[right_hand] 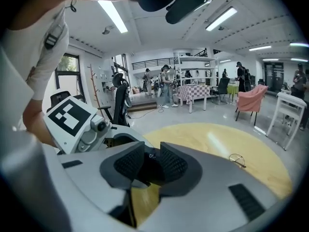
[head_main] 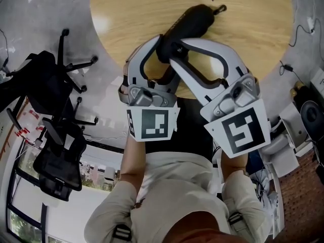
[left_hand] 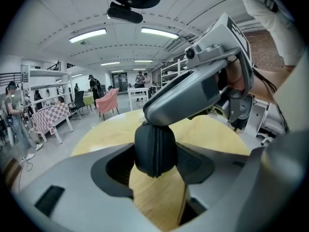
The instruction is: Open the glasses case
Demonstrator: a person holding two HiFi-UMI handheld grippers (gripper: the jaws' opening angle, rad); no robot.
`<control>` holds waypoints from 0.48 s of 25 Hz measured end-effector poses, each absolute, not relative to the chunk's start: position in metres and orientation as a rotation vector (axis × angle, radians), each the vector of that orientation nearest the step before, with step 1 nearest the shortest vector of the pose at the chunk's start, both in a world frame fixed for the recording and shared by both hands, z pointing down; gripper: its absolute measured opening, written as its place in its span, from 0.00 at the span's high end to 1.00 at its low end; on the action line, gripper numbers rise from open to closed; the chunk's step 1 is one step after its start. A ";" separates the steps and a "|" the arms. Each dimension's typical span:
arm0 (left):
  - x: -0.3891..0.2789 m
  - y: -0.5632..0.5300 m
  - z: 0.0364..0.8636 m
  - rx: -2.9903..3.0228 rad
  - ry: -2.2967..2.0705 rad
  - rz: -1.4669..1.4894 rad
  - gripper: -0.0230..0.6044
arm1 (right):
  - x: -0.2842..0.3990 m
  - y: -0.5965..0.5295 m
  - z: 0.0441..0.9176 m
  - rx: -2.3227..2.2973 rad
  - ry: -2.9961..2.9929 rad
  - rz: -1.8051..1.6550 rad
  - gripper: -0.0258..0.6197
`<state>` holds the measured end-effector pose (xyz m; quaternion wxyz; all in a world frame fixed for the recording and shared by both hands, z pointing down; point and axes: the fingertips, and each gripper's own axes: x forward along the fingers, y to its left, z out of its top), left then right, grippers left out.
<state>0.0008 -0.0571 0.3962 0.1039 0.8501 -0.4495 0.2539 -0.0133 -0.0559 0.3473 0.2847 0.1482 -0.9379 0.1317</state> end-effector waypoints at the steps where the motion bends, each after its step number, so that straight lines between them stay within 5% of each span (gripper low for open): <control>1: 0.000 -0.057 0.396 2.508 -1.324 0.747 0.53 | -0.014 -0.057 0.347 0.409 -2.512 0.362 0.78; 12: -0.004 -0.054 0.400 2.505 -1.296 0.765 0.53 | -0.011 -0.065 0.351 0.478 -2.509 0.417 0.76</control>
